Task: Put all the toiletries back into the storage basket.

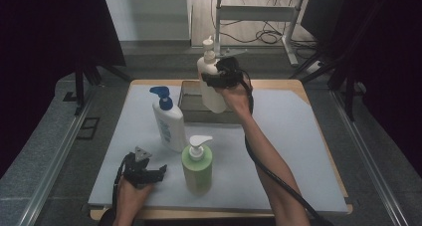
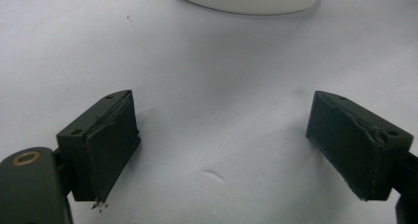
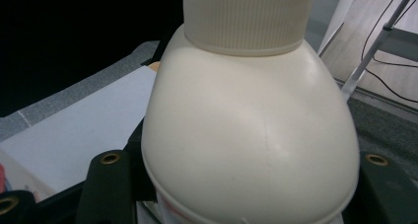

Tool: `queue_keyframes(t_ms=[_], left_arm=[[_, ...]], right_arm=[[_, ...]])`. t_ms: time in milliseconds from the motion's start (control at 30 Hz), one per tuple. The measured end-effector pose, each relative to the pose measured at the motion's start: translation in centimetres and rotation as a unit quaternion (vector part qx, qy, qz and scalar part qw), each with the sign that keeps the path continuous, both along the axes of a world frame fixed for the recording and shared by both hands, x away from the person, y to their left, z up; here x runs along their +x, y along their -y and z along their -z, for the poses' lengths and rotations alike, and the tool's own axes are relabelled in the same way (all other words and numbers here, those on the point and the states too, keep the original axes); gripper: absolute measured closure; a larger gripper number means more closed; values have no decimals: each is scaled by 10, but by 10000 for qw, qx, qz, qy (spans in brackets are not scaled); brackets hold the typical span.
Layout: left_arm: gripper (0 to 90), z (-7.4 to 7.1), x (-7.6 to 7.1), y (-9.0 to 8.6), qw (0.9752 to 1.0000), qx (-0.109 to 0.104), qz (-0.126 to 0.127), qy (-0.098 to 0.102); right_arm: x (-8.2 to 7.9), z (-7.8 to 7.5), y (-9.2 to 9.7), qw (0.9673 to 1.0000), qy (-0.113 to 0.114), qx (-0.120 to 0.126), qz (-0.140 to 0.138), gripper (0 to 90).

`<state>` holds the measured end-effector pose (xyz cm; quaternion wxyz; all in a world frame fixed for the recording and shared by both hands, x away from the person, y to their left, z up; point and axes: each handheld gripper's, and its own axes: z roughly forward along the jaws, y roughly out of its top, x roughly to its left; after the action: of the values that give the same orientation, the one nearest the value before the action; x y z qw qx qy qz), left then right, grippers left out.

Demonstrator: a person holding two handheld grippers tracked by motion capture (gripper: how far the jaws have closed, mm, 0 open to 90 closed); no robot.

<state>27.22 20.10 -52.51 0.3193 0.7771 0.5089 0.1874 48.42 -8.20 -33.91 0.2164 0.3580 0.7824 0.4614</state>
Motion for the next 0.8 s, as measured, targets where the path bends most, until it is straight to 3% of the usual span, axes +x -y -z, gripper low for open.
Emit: queue_keyframes(t_ms=[800], left_arm=[[117,0,0,0,10000,-4,-14,-5]], right_arm=[[38,18,-39,10000,8,-57,-50,391]])
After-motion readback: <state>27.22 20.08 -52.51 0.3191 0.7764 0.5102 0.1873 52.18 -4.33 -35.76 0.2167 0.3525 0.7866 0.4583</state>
